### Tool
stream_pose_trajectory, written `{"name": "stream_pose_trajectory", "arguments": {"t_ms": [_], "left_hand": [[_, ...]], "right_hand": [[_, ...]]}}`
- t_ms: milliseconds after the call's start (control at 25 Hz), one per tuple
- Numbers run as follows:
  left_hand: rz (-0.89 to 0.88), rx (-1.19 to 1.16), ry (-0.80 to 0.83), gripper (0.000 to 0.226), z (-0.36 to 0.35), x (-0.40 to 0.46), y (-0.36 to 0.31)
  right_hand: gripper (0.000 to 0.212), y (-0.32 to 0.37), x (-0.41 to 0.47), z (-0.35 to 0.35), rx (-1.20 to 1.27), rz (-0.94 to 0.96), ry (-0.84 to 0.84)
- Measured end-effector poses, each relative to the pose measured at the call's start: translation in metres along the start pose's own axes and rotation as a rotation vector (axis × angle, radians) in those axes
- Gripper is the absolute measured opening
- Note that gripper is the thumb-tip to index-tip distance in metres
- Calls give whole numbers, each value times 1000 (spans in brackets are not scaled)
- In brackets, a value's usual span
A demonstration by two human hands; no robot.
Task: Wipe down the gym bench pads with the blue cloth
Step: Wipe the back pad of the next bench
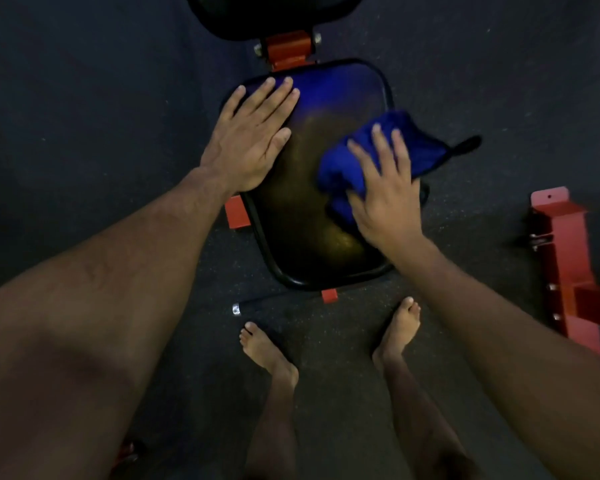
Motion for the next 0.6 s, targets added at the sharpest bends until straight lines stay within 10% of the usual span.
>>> {"name": "stream_pose_trajectory", "arguments": {"t_ms": [160,320,600], "left_hand": [[-2,-30,99,57,7,-1,1],[60,-265,355,60,52,-2,-15],[225,-932,207,62,182,-139,-140]], "right_hand": [[71,70,12,-20,-43,8,25],[57,114,-85,-24,74,255,472],[34,72,-136,185,631,-4,463]]}}
Point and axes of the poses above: each hand's wrist, its own x-axis towards the middle knuckle, its own z-axis out of the back of the hand, y = z × x, the point moved 6 cm from there along x, towards the middle knuckle, and after that the axes turned 3 degrees about x, right-handed, at the moved point
